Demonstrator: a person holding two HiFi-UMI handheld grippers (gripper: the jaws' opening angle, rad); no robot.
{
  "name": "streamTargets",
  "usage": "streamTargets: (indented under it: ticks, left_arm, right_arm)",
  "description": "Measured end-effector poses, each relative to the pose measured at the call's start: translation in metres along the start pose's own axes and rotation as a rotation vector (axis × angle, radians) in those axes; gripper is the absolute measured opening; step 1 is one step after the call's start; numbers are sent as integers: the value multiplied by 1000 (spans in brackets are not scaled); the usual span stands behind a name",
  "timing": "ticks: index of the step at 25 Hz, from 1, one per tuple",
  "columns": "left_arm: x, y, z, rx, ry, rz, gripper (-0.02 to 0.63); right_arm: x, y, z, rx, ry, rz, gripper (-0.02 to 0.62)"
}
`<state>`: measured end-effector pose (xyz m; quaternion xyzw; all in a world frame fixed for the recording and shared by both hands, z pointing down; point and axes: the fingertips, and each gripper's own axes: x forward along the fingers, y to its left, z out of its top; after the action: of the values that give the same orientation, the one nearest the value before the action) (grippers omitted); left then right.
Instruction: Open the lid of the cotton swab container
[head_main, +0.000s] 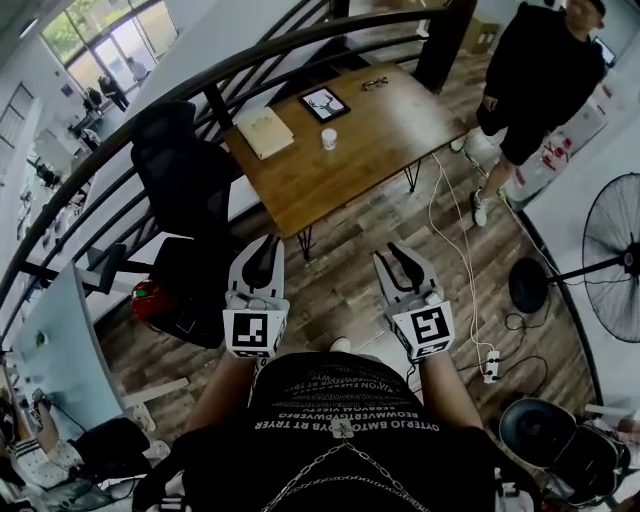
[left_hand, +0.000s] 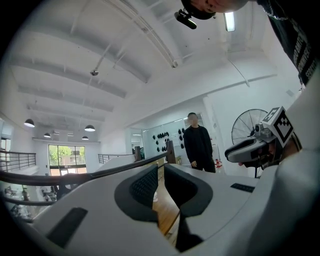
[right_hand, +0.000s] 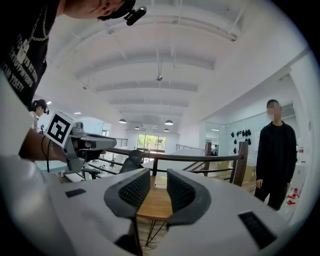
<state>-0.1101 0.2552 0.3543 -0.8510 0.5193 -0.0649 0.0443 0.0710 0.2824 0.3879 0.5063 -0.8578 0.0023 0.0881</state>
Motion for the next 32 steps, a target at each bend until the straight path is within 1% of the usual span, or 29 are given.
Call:
streamTargets:
  ticks: [4, 8, 14, 26, 30, 32]
  left_arm:
    - [1, 2, 0, 7, 5, 11, 90]
    - [8, 5, -3, 15, 25, 19, 95]
    - [27, 18, -17, 9, 44, 12, 101]
    - [114, 49, -32, -11, 56, -63, 130]
    - [140, 63, -39, -9, 68, -82, 144]
    - [151, 70, -45, -10, 90, -86, 147]
  right_arm:
    - [8, -6, -1, 0, 7, 12, 110]
    - [18, -13, -3, 9, 16, 17, 110]
    - [41, -19, -7, 13, 26, 15, 110]
    - [118, -57, -2, 19, 46, -5, 115]
    - [146, -64, -9, 33, 62, 3, 115]
    - [159, -68, -16, 42, 81, 9, 115]
